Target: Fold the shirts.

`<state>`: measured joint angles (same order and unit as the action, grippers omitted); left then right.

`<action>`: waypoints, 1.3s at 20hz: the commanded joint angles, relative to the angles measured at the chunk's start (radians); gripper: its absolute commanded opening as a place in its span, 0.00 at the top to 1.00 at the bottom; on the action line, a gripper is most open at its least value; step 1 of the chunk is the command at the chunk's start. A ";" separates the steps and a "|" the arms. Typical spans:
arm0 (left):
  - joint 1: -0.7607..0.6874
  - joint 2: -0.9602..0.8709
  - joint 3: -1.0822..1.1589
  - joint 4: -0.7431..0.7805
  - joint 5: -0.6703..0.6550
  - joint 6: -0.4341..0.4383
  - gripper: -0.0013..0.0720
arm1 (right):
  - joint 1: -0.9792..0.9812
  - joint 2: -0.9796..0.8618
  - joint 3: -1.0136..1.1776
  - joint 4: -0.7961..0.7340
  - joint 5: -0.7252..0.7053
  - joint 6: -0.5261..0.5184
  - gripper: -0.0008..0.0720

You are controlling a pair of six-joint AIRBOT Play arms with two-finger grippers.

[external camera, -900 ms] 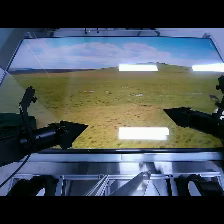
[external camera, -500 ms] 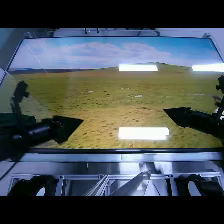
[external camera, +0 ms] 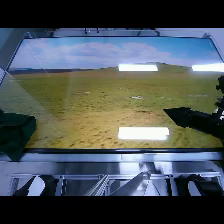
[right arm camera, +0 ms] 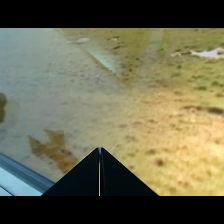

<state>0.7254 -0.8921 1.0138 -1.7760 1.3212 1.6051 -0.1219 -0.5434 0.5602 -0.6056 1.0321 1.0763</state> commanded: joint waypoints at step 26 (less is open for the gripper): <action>-0.865 -0.473 1.045 -0.827 -0.062 0.232 0.96 | 0.001 0.001 0.000 0.001 0.000 0.001 0.96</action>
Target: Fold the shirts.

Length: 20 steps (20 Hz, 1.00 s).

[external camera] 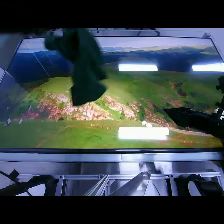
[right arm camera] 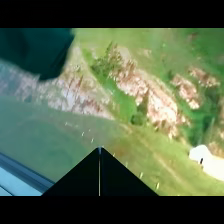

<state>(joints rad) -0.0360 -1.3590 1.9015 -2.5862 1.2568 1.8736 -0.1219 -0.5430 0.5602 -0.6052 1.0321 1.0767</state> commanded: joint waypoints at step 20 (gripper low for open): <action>0.160 0.031 -0.876 0.306 0.312 0.002 0.00 | -0.085 -0.100 0.006 -0.006 -0.103 0.090 0.73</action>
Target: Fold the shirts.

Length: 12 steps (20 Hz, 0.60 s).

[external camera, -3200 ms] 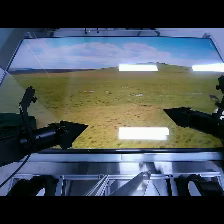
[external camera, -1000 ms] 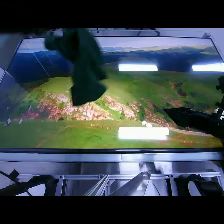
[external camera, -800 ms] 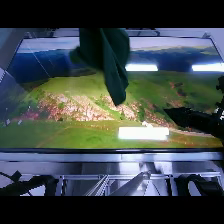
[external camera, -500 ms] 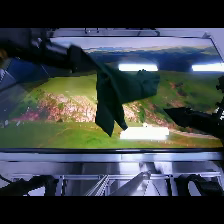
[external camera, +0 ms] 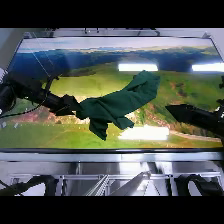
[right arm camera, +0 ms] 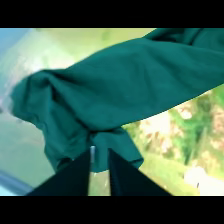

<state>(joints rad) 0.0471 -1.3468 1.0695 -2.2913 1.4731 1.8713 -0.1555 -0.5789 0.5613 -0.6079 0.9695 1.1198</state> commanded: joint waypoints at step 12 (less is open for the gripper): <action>-0.152 0.127 -0.465 -0.251 -0.333 -0.013 0.02 | -0.086 -1.117 0.528 0.106 0.043 0.060 0.39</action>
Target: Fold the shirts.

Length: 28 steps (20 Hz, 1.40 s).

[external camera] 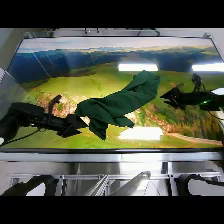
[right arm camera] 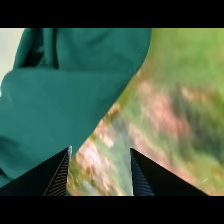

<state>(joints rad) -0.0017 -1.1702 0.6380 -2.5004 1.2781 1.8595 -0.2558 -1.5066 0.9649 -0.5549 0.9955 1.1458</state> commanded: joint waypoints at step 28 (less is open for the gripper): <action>0.201 0.434 0.887 -0.030 0.240 -0.104 0.96 | -0.183 0.717 0.319 0.443 0.111 -0.245 0.96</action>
<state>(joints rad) 0.0822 -0.8761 1.4631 -2.5389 1.4677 1.7885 -0.4347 -0.9539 1.2713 0.0933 1.2175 0.8303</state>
